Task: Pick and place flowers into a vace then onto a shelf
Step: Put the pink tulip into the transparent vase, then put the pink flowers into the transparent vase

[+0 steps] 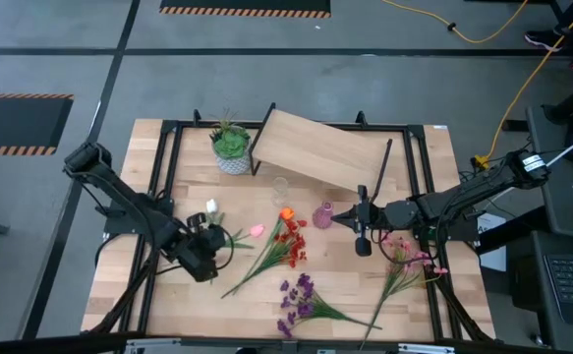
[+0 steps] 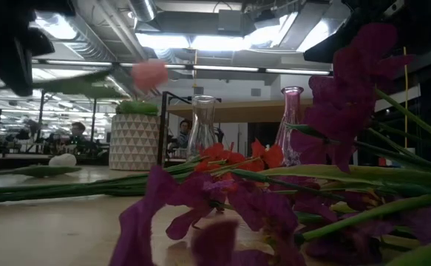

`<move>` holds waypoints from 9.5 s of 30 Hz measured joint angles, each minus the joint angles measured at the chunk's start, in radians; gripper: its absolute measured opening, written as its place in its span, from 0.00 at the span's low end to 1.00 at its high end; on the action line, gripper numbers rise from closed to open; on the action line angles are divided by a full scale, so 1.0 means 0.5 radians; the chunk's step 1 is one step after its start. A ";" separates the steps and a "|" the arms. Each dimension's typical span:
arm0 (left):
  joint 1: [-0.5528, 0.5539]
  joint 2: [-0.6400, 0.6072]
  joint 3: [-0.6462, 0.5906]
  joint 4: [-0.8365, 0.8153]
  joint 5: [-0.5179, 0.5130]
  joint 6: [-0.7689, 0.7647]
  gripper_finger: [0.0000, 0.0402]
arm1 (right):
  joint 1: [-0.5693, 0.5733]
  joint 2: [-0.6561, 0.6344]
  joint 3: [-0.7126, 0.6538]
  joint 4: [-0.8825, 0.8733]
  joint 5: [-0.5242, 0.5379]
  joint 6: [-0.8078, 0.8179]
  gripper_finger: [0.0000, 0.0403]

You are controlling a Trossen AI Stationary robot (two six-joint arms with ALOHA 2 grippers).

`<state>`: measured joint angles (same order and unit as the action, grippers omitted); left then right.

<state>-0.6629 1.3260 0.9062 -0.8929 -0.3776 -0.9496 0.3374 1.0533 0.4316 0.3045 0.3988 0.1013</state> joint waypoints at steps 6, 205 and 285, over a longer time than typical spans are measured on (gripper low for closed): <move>-0.087 -0.093 0.000 0.007 -0.184 0.057 0.01 | 0.002 0.042 0.000 0.005 -0.002 0.000 0.02; 1.574 -0.110 -0.962 3.366 0.490 2.030 0.41 | -0.147 0.078 0.000 0.240 -0.018 -0.167 0.02; 0.829 -0.801 -0.962 1.905 0.272 2.081 0.01 | 1.171 1.330 1.817 -2.800 -0.372 4.401 0.37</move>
<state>-0.2481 0.9253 0.4252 0.0596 -0.2417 0.0909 0.9231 1.7184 1.3401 -1.0954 0.2126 2.3020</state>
